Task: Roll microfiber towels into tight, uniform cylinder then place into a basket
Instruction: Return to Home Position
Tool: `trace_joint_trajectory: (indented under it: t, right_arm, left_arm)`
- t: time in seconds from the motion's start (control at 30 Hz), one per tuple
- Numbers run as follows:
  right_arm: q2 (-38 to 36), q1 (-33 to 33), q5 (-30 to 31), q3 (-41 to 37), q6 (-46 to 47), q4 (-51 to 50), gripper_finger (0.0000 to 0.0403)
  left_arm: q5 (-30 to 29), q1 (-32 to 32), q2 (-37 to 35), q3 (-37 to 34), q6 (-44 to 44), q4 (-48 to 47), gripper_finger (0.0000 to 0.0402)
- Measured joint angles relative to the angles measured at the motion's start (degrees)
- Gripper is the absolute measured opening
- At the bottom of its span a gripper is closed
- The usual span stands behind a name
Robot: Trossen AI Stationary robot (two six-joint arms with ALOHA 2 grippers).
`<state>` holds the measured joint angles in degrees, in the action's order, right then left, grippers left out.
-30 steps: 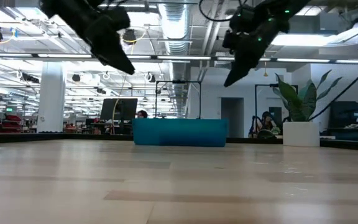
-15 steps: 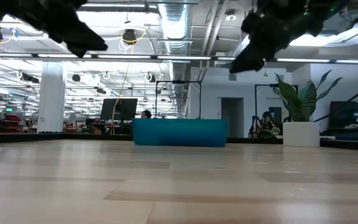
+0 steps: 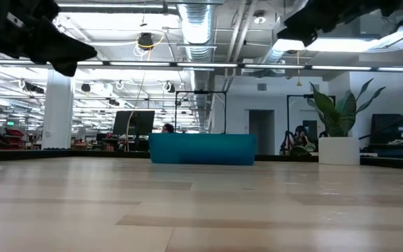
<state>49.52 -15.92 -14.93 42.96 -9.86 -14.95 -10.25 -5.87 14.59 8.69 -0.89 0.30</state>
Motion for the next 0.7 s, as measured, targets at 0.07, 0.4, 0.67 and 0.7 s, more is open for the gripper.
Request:
trace_joint_trajectory:
  t: [0.07,0.4,0.67,0.7]
  right_arm:
    - [-2.38,0.02,-0.03,0.00,-0.03,-2.09,0.0244]
    - [-14.97,-1.26,1.49,-11.50,2.36,2.69,0.0244]
    - [-25.06,-2.91,1.61,-22.68,6.40,10.58,0.0244]
    - [-25.98,-3.07,1.55,-23.50,6.47,11.31,0.0244]
  left_arm:
    - [-0.17,0.00,-3.92,-0.79,1.22,-0.53,0.0041]
    - [-0.32,0.00,-14.16,-0.68,1.52,-6.33,0.0025]
    - [-0.30,-0.02,-14.03,-3.31,1.44,-2.69,0.0025]
    - [-0.28,-0.02,-14.01,-4.45,1.84,-0.91,0.0025]
